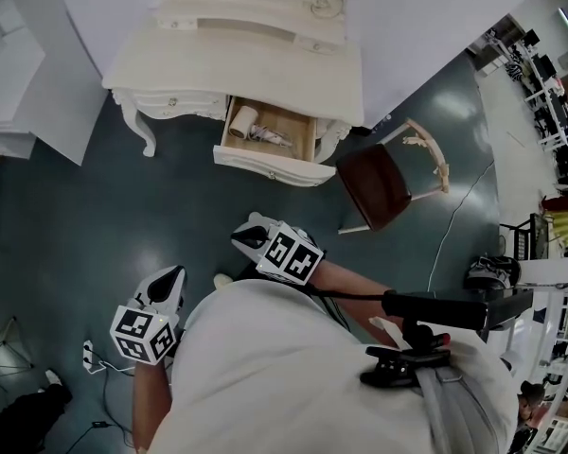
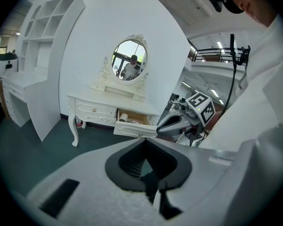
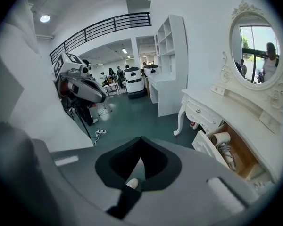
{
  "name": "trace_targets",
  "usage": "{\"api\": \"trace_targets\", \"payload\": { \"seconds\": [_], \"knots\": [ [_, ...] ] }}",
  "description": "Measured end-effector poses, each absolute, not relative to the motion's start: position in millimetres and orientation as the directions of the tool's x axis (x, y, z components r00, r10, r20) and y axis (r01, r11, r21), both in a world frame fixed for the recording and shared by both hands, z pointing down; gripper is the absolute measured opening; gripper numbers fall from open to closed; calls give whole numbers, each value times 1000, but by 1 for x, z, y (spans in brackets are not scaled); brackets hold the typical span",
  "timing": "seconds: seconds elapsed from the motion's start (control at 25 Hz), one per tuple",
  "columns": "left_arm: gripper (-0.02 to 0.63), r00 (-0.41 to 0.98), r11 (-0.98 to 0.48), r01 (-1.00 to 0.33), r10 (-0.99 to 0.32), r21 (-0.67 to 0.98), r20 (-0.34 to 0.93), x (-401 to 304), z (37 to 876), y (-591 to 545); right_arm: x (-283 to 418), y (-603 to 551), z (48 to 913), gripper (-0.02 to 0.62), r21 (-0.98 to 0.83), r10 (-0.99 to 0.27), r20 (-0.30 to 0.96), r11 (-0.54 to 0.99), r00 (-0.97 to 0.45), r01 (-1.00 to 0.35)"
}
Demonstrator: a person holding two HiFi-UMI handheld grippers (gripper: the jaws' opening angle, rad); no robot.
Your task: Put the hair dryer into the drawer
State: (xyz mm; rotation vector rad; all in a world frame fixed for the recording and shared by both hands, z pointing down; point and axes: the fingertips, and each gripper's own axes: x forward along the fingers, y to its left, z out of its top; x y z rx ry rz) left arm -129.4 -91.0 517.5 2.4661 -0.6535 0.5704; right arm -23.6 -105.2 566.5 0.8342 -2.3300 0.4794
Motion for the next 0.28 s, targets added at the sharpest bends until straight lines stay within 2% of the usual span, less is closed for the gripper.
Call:
{"api": "trace_targets", "payload": {
  "seconds": [0.28],
  "knots": [
    [-3, 799, -750, -540, -314, 381, 513, -123, 523, -92, -15, -102, 569, 0, -139, -431, 669, 728, -605, -672]
  ]
}}
